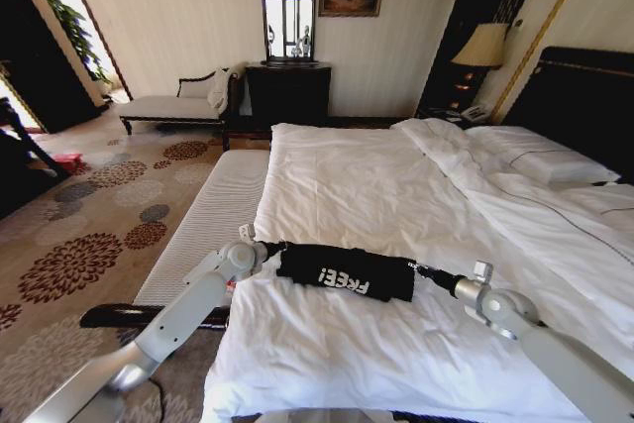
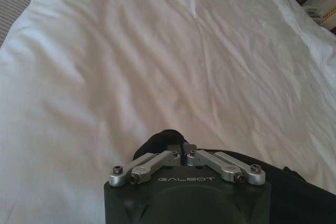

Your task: Fold the clothes on the bed.

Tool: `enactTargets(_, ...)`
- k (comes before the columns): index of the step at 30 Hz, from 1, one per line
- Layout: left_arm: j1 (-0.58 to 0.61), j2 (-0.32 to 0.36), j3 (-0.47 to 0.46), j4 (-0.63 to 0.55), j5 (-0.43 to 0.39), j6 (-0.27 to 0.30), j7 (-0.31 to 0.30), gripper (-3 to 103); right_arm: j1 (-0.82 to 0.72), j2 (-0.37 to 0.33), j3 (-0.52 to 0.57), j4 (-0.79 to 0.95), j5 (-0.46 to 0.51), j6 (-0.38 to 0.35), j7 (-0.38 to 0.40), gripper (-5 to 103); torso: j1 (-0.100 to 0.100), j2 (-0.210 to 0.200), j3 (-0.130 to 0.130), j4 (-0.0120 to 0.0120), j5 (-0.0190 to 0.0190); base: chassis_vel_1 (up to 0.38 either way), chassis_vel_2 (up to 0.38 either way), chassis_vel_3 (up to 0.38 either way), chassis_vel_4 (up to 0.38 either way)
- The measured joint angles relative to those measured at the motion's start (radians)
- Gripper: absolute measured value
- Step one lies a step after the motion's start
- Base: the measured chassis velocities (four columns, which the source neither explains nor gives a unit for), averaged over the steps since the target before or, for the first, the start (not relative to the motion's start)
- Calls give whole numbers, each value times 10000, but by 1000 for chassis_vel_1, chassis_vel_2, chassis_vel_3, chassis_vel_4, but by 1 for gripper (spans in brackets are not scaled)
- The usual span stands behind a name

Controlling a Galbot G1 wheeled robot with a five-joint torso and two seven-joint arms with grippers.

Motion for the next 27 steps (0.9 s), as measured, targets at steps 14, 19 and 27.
enactTargets(14,117,388,-97,-614,345,-44,-174,39,305,-123,-246,-136,-1568,99,-446,52,-1,0,0,1,0,0,0,0,0)
enactTargets(19,163,608,-341,-839,437,-58,-212,56,462,-348,-231,-124,-1994,100,-580,69,0,0,0,4,0,0,0,0,0)
enactTargets(27,408,1167,-819,-1651,580,-31,-282,84,45,-825,545,332,-2716,184,-1153,99,0,0,-1,2,-2,0,0,0,0)
